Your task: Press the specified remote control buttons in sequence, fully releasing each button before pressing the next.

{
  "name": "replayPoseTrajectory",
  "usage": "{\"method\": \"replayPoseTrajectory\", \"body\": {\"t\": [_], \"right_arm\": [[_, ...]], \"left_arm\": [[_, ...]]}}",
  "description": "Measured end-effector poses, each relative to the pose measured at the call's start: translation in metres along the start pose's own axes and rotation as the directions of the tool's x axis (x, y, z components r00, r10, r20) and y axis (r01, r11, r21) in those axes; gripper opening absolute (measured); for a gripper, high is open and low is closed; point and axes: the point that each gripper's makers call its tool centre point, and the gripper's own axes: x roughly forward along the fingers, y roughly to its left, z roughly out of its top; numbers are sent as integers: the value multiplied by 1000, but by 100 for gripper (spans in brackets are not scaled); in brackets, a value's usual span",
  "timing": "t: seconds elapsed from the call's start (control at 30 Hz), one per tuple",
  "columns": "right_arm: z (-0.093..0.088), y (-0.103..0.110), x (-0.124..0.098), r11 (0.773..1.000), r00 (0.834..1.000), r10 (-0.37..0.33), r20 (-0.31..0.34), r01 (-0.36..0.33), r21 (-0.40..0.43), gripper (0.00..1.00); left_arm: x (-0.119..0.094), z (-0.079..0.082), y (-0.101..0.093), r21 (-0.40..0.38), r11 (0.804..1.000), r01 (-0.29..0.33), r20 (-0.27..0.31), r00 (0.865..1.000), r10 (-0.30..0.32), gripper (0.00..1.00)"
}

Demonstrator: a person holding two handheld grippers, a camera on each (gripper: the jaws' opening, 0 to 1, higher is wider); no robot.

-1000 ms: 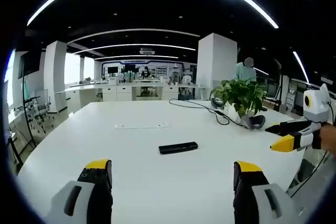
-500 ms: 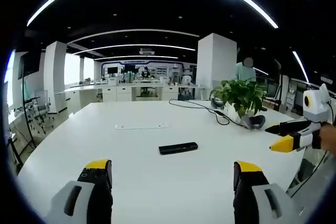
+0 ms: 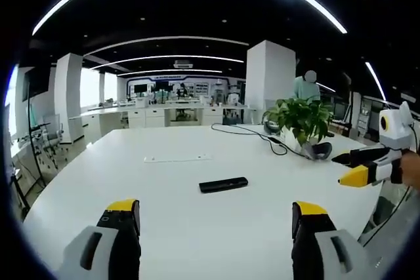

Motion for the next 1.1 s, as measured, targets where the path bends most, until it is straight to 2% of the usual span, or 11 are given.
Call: {"method": "replayPoseTrajectory", "body": {"t": [1.1], "right_arm": [[0, 0, 1, 1000, 1000, 0, -4, 0, -15, 70]], "left_arm": [[0, 0, -2, 11, 1000, -2, -6, 1000, 2, 100]]}}
